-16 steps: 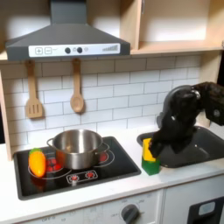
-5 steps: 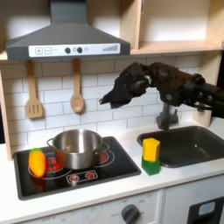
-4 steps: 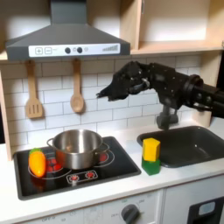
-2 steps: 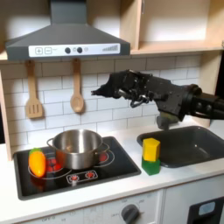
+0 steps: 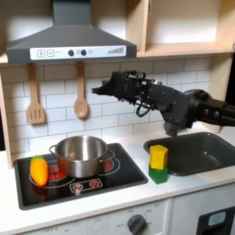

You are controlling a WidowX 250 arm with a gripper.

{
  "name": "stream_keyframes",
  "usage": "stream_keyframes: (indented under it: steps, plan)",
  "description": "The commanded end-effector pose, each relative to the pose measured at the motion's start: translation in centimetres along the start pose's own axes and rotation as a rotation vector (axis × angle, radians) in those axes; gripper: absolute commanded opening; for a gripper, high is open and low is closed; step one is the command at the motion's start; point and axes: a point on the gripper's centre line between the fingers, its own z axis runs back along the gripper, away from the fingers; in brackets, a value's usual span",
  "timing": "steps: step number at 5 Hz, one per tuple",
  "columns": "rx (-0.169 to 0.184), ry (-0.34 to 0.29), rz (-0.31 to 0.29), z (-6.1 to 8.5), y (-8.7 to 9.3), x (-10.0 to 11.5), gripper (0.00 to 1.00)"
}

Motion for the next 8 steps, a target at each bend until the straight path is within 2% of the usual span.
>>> stream_keyframes:
  steps: [1,2,5,8]
  plan:
    - [-0.006,-0.047,-0.009,-1.2,0.3,0.4,0.0]
    - [-0.006,-0.083,-0.01,-1.8,0.7,1.4,0.0]
    - [-0.032,-0.133,-0.006,-1.5,0.4,3.2,0.0]
    - [0.048,-0.163,0.022,-0.6,3.2,4.3,0.0]
